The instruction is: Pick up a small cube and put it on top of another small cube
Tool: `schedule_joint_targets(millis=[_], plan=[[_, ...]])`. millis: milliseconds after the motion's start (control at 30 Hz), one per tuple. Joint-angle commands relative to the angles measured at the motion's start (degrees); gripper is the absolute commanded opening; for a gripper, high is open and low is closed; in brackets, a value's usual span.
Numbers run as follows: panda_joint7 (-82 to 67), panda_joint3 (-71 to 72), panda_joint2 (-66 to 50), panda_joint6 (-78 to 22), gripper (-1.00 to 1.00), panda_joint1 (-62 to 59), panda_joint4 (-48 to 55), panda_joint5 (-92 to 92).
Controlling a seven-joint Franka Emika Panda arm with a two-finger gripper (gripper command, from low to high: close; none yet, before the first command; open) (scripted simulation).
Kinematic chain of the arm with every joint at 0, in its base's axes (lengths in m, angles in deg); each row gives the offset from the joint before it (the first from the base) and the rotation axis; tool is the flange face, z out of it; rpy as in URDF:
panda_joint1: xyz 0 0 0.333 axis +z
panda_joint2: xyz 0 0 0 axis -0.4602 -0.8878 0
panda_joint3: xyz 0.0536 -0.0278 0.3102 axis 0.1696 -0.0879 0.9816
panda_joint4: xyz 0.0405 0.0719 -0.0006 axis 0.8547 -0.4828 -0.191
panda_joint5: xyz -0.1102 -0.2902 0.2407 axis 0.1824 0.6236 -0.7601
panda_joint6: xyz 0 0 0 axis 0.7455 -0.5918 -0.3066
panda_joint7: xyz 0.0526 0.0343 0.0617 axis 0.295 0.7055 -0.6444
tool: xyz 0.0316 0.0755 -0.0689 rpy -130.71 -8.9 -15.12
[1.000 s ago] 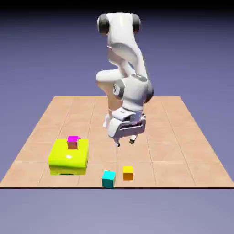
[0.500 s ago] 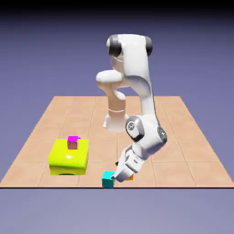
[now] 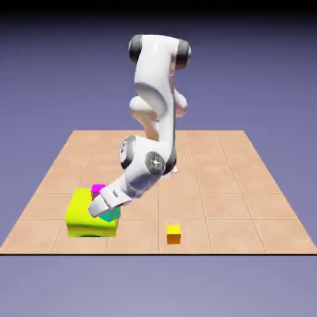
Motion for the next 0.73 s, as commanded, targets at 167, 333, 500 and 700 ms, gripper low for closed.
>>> schedule_joint_targets(millis=[167, 333, 500, 700], plan=[[7.9, -9.4, 6.9, -5.0, -1.0, -5.3, -12.1, -12.3], [7.0, -10.7, 3.8, -5.2, -1.0, -3.7, -17.2, -17.1], [6.4, -10.1, -0.9, 3.4, 1.0, -5.4, -21.3, -17.9], [7.2, -10.9, 5.1, -7.7, 1.0, -3.2, -16.0, -16.9]])
